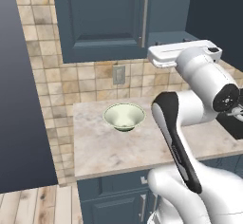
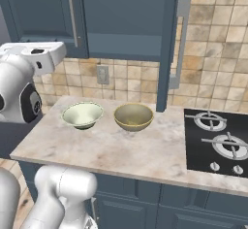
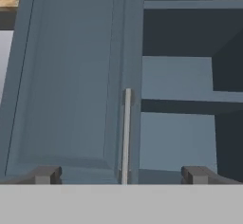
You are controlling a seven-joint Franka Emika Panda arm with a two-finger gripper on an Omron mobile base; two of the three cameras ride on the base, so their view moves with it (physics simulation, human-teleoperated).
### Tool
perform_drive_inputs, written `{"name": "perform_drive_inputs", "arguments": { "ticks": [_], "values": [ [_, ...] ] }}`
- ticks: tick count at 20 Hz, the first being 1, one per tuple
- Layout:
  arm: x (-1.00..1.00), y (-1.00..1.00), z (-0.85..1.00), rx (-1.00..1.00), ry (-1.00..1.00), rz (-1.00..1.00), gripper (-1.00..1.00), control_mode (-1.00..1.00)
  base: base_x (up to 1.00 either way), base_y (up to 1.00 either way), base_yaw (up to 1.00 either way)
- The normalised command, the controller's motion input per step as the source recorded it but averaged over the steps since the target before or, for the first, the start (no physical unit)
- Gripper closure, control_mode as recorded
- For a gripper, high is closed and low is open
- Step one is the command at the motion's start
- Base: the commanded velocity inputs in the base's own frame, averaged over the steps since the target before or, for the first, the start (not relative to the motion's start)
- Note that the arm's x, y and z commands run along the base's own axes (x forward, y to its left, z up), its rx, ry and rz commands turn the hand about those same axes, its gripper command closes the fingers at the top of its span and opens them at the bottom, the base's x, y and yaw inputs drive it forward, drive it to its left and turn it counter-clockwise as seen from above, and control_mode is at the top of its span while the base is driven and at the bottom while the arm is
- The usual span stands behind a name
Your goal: Open the cabinet. Pick the bowls from the counter and place them in the cabinet. Then close the cabinet.
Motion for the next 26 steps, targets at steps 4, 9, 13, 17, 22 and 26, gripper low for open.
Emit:
{"name": "perform_drive_inputs", "arguments": {
  "ticks": [4,9,13,17,22,26],
  "values": [
    [0.36,0.0,-0.01,0.0,0.0,0.0,-1.0,-1.0,0.0,0.0,0.0],
    [0.55,0.0,-0.04,0.0,0.0,-0.02,-1.0,-1.0,0.0,0.0,0.0],
    [0.53,0.0,-0.05,0.0,0.0,-0.01,-1.0,-1.0,0.0,0.0,0.0],
    [0.58,0.0,-0.07,0.0,0.0,-0.01,-1.0,-1.0,0.0,0.0,0.0],
    [0.59,0.0,-0.13,0.0,0.0,0.0,-1.0,-1.0,0.0,0.0,0.0],
    [0.59,0.0,-0.11,0.0,0.0,0.0,-1.0,-1.0,0.0,0.0,0.0]
  ]
}}
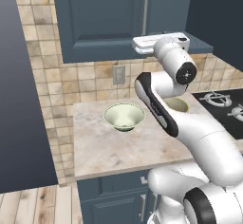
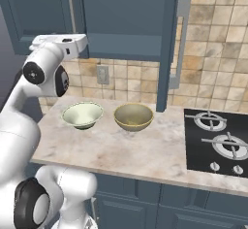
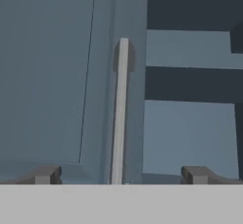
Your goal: Open the cabinet. Pick the bowls from the counter and place them in the cabinet. Then close the cabinet.
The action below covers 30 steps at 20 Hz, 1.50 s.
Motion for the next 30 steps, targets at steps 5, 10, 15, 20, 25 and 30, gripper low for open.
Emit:
{"name": "perform_drive_inputs", "arguments": {
  "ticks": [5,10,15,20,25,30],
  "values": [
    [0.56,0.0,-0.11,0.0,0.0,0.0,-1.0,-1.0,0.0,0.0,0.0],
    [0.5,0.0,-0.09,0.0,0.0,0.0,-1.0,-1.0,0.0,0.0,0.0],
    [0.49,0.05,-0.05,0.0,0.0,0.0,-1.0,-1.0,0.0,0.0,0.0],
    [0.39,0.06,0.0,0.0,0.0,-0.01,1.0,-1.0,0.0,0.0,0.0],
    [0.5,0.05,0.0,0.0,0.0,-0.02,1.0,-1.0,0.0,0.0,0.0],
    [0.79,0.0,-0.02,0.0,0.01,0.0,1.0,-1.0,0.0,0.0,0.0]
  ]
}}
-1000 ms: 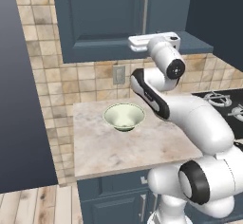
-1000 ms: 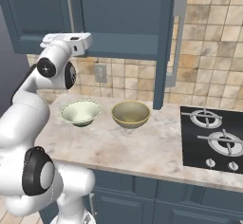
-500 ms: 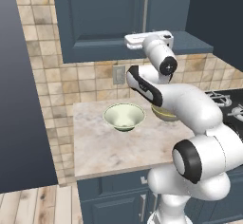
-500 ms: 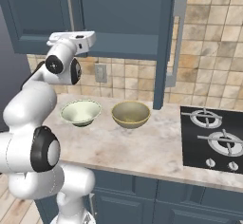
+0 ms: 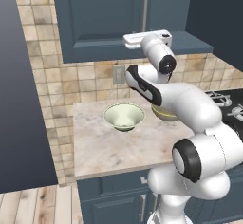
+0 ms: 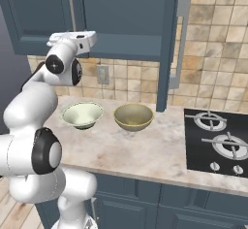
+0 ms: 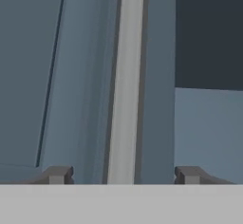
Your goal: Open the cabinet. Pick the bowls from the counter and place them in the cabinet. Then close the cabinet.
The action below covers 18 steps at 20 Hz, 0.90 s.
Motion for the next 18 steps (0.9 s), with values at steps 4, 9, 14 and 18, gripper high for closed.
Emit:
{"name": "perform_drive_inputs", "arguments": {
  "ticks": [4,9,14,18],
  "values": [
    [0.65,0.03,-0.09,0.0,0.02,0.0,1.0,-1.0,0.0,0.0,0.0],
    [0.35,0.75,-0.37,-0.06,0.07,-0.01,1.0,-1.0,0.0,0.0,0.0],
    [0.69,0.83,-0.48,0.0,0.0,-0.01,1.0,-1.0,0.0,0.0,0.0],
    [0.56,0.99,-0.85,0.0,0.0,-0.01,1.0,-1.0,0.0,0.0,0.0]
  ]
}}
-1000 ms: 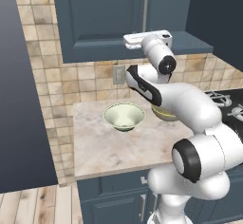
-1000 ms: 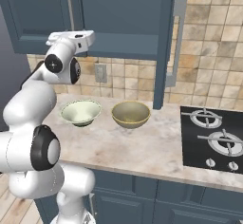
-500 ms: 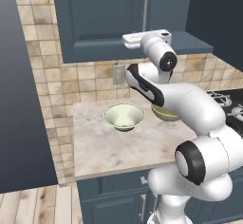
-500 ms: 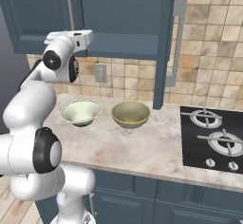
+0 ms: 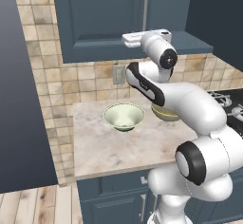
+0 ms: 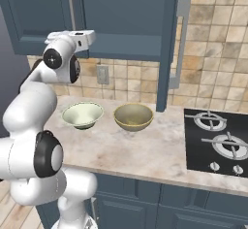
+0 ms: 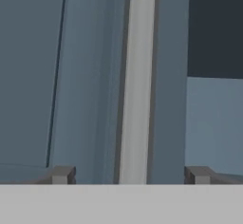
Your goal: Open the cabinet. Pick the bowls from the counter and place them in the cabinet. Then close the cabinet.
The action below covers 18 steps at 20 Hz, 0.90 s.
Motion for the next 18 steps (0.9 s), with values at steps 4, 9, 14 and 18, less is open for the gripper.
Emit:
{"name": "perform_drive_inputs", "arguments": {
  "ticks": [4,9,14,18],
  "values": [
    [0.08,1.0,-0.9,0.0,-0.01,-0.11,1.0,-1.0,0.0,0.0,0.0],
    [-0.16,1.0,-1.0,0.0,-0.06,-0.05,1.0,-1.0,0.0,0.0,0.0],
    [-0.37,1.0,-0.98,0.0,-0.02,0.0,1.0,-1.0,0.0,0.0,0.0],
    [-0.44,1.0,-0.71,0.0,0.02,0.0,1.0,-1.0,0.0,0.0,0.0]
  ]
}}
